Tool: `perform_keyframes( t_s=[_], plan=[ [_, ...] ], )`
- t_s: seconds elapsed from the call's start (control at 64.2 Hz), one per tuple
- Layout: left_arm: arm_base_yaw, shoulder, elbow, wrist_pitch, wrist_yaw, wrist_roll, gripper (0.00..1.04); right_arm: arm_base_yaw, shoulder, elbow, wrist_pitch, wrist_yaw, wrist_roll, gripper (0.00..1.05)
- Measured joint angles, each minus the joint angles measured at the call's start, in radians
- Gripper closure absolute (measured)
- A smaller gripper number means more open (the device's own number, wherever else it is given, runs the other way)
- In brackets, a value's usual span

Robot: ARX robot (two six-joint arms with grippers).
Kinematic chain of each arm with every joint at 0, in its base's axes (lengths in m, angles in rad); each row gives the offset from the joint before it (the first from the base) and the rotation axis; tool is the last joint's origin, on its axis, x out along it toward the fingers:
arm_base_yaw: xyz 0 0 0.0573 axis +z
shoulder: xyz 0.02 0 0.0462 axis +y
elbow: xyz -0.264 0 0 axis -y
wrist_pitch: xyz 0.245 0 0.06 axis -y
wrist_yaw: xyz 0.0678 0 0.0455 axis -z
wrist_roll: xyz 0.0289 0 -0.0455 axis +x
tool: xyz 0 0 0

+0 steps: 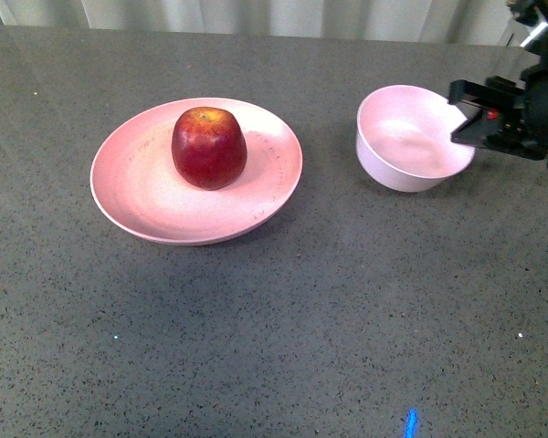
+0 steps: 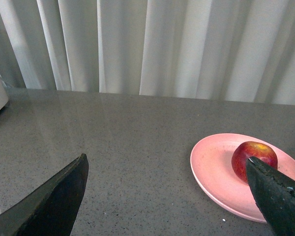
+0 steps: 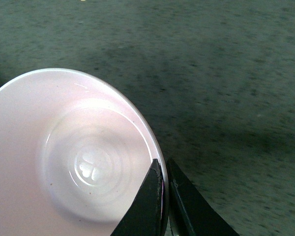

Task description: Move apple from plate to bowl

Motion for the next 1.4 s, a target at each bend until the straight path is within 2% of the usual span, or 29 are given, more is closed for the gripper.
perform_keyframes(
  t_s=[0.171,0.467,0.607,0.654,0.903,1.044,1.121,1.199,1.262,1.324,1.402],
  plan=[
    [0.0,0.0,0.0,0.0,0.0,0.0,0.09,0.053,0.064,0.055,-0.024,0.021,0.025,1.03],
    [0.0,0.0,0.0,0.0,0.0,0.0,0.09,0.067,0.096,0.076,-0.045,0.037,0.037,1.02],
    [0.0,0.0,0.0,0.0,0.0,0.0,0.09,0.064,0.095,0.074,-0.008,0.03,0.052,0.79],
    [0.0,0.0,0.0,0.0,0.0,0.0,0.09,0.058,0.082,0.062,0.018,0.025,0.063,0.67],
    [0.0,0.0,0.0,0.0,0.0,0.0,0.09,0.034,-0.061,-0.033,0.106,0.031,0.019,0.29],
    [0.0,0.0,0.0,0.0,0.0,0.0,0.09,-0.002,-0.241,-0.156,0.199,-0.04,0.005,0.07],
    [0.0,0.0,0.0,0.0,0.0,0.0,0.09,-0.035,-0.348,-0.239,0.243,-0.078,0.006,0.1],
    [0.0,0.0,0.0,0.0,0.0,0.0,0.09,-0.041,-0.406,-0.376,0.532,0.153,-0.07,0.22],
    [0.0,0.0,0.0,0.0,0.0,0.0,0.09,-0.049,-0.437,-0.471,0.702,0.248,-0.114,0.33],
    [0.0,0.0,0.0,0.0,0.0,0.0,0.09,-0.055,-0.476,-0.546,0.787,0.258,-0.14,0.43],
    [0.0,0.0,0.0,0.0,0.0,0.0,0.09,-0.056,-0.525,-0.611,0.811,0.255,-0.156,0.56]
  ],
)
